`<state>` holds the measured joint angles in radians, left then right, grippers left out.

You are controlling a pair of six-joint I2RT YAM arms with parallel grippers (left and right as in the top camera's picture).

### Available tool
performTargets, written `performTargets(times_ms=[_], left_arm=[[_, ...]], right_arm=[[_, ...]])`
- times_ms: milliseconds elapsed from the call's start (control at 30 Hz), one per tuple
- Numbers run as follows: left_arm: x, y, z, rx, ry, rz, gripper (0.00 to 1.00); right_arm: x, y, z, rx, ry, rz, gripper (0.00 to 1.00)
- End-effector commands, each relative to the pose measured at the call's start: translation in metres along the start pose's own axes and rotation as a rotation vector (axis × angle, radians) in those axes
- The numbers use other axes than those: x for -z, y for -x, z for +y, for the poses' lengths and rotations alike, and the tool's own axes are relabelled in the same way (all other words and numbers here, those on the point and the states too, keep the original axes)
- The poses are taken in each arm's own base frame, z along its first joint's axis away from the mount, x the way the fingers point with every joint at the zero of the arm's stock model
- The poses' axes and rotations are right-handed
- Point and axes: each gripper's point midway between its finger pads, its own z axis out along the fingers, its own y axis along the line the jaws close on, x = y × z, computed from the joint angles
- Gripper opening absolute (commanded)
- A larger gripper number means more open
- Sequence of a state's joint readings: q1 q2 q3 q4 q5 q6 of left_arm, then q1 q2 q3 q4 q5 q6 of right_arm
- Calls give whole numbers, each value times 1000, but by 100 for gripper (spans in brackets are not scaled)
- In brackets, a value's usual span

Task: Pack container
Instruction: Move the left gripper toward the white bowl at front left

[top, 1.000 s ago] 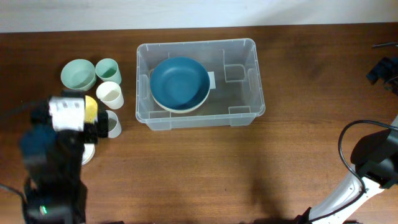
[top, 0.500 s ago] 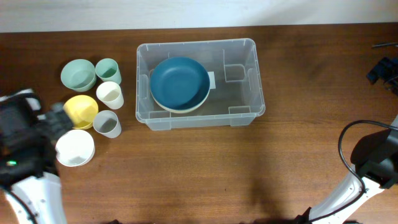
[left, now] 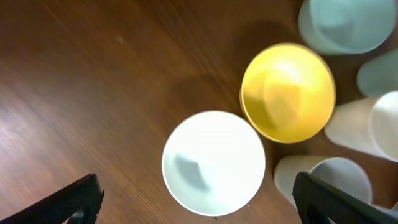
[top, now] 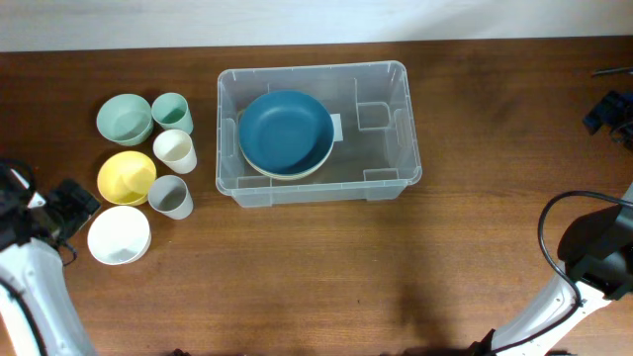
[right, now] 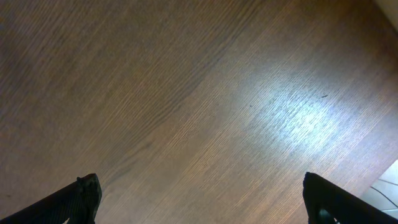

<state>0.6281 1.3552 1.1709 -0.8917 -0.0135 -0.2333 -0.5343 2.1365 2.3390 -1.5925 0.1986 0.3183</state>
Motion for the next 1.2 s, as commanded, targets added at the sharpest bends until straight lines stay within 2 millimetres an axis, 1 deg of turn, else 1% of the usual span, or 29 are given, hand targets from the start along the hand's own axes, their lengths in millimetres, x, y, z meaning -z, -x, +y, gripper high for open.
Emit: performTargets(times_ms=[0, 100, 267, 367, 433, 500, 533, 733, 1033, 1167], left_arm=[[-18, -11, -5, 23, -31, 92, 100], [-29, -31, -5, 26, -30, 196, 100], [-44, -54, 0, 47, 5, 321, 100], [-50, -63, 4, 70, 29, 372, 100], [-54, -66, 13, 90, 81, 388, 100], [-56, -68, 28, 124, 177, 390, 100], [-56, -70, 33, 149, 201, 396, 100], [-63, -75, 36, 159, 208, 427, 100], [-90, -84, 36, 157, 219, 488, 100], [-100, -84, 36, 157, 219, 488, 100]], right_arm=[[2, 1, -1, -9, -13, -9, 99], [2, 1, -1, -9, -13, -9, 99], [2, 1, -1, -9, -13, -9, 99], [2, 1, -1, -9, -13, -9, 99], [2, 1, -1, -9, -13, -9, 99], [2, 1, -1, -9, -13, -9, 99], [2, 1, -1, -9, -13, -9, 99], [2, 1, -1, -9, -13, -9, 99], [2, 1, -1, -9, -13, -9, 99], [2, 1, -1, -9, -13, -9, 98]])
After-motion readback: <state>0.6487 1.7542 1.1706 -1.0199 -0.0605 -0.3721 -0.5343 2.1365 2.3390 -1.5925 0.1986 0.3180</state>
